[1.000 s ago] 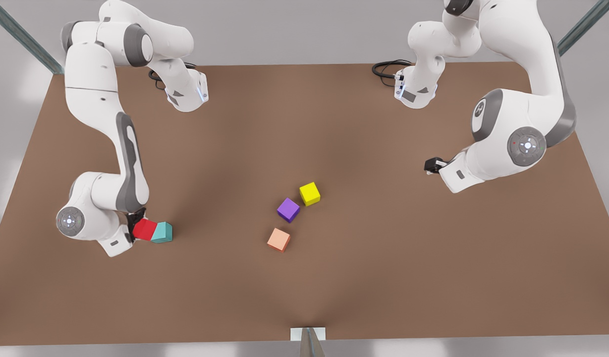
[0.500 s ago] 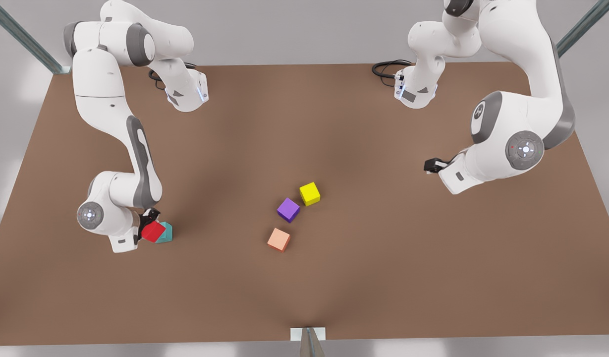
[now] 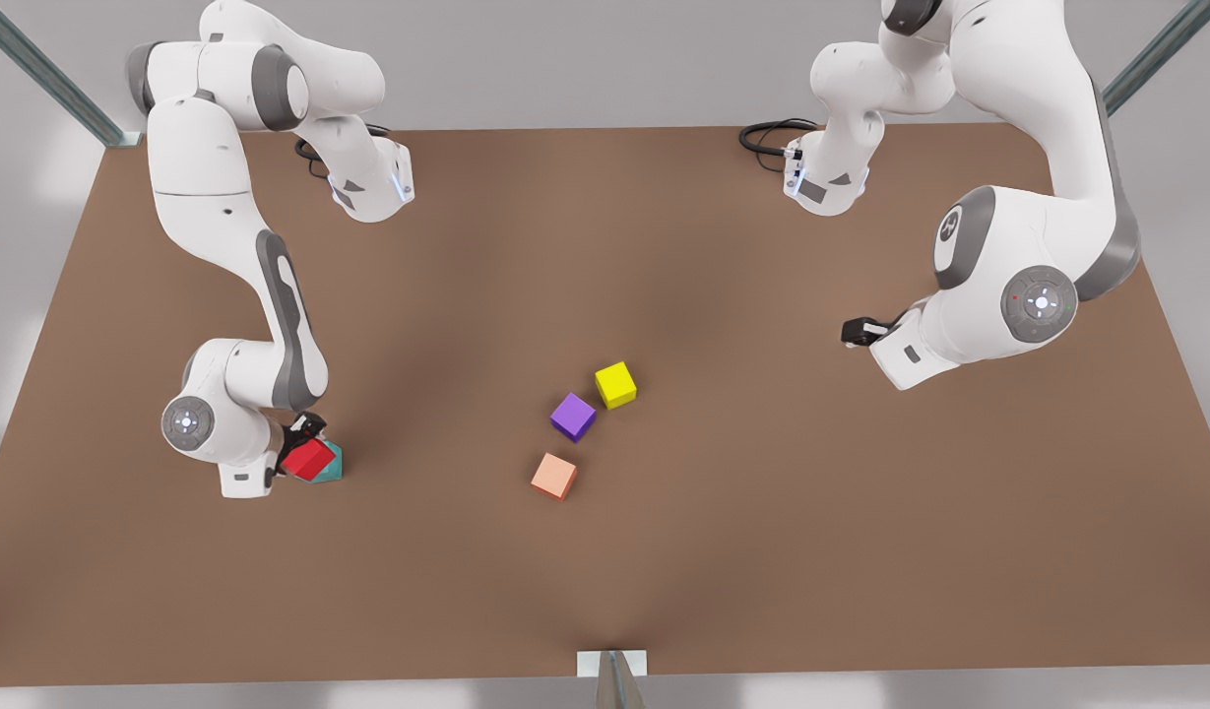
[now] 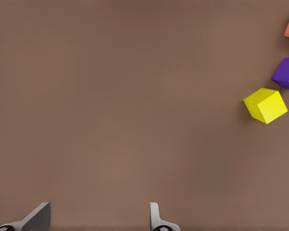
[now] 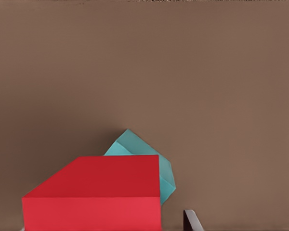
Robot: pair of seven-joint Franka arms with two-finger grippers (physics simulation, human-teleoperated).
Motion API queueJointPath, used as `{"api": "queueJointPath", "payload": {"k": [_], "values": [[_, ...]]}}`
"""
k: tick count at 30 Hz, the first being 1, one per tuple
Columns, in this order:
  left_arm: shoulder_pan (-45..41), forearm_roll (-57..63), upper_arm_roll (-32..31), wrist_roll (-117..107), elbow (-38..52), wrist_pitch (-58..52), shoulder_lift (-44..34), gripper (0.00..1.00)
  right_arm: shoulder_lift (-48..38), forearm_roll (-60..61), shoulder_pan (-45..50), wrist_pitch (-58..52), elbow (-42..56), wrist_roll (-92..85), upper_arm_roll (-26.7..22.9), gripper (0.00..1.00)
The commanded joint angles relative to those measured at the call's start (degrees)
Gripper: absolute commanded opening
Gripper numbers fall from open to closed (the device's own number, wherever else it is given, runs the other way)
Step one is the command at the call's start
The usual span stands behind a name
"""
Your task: Pick up red wooden cube and pass to hand red wooden cube and place in blue wooden cube
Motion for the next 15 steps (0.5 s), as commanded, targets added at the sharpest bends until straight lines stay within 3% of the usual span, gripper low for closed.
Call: {"api": "queueJointPath", "payload": {"k": [1, 9, 15], "values": [[0.0, 0.0, 0.0, -0.6, 0.0, 0.0, -0.2, 1.0, -0.6, 0.1, 0.0, -0.5, 0.0, 6.5, 0.0, 1.0], [-0.1, -0.1, 0.0, -0.8, 0.0, -0.7, -0.1, 1.0, -3.3, 0.5, 0.0, -4.2, 0.0, 6.3, 0.1, 1.0], [-0.3, -0.1, 0.0, -1.1, 0.0, -0.7, -0.1, 1.0, -6.0, 1.4, 0.0, -14.8, 5.2, 11.4, 0.2, 1.0]]}}
